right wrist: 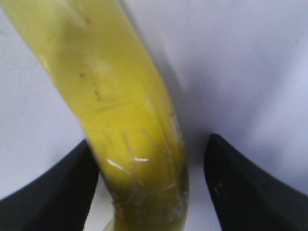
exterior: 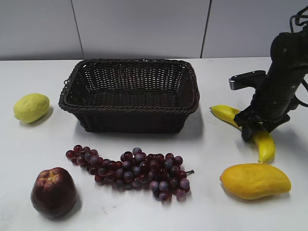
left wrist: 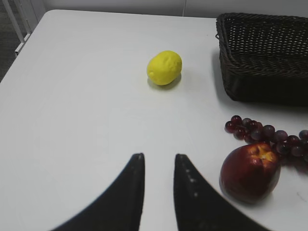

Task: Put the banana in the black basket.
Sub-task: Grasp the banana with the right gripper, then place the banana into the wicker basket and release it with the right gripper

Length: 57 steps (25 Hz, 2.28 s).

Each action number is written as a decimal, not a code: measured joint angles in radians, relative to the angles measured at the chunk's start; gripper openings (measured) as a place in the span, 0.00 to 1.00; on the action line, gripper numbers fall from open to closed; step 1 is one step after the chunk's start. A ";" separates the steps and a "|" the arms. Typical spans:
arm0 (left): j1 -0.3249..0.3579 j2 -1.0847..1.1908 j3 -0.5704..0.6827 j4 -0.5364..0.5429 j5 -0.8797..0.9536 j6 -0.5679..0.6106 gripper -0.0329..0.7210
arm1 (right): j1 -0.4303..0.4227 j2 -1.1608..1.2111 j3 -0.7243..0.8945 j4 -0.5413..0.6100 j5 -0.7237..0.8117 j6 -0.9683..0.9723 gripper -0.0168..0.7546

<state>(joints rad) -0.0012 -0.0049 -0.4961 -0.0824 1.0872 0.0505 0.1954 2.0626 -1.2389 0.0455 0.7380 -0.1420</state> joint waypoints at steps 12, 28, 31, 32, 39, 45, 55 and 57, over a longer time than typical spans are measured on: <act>0.000 0.000 0.000 0.000 0.000 0.000 0.31 | 0.000 -0.052 -0.114 0.001 0.121 -0.002 0.47; 0.000 0.000 0.000 0.000 0.000 0.000 0.31 | 0.229 -0.122 -0.574 0.111 0.179 -0.002 0.47; 0.000 0.000 0.000 0.000 0.000 0.000 0.31 | 0.289 -0.092 -0.579 0.123 0.098 -0.002 0.47; 0.000 0.000 0.000 0.000 0.000 0.000 0.31 | 0.305 -0.079 -0.579 0.123 0.072 -0.002 0.47; 0.000 0.000 0.000 0.000 0.000 0.000 0.31 | 0.382 0.046 -0.579 0.123 -0.070 -0.010 0.47; 0.000 0.000 0.000 0.000 0.000 0.000 0.31 | 0.391 0.128 -0.579 0.105 -0.098 -0.017 0.47; 0.000 0.000 0.000 0.000 0.000 0.000 0.31 | 0.391 0.150 -0.593 0.060 -0.045 -0.019 0.83; 0.000 0.000 0.000 0.000 0.000 0.000 0.31 | 0.391 0.150 -0.629 0.046 0.013 -0.020 0.83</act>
<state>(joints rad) -0.0012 -0.0049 -0.4961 -0.0824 1.0872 0.0505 0.5865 2.2124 -1.8677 0.0915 0.7509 -0.1616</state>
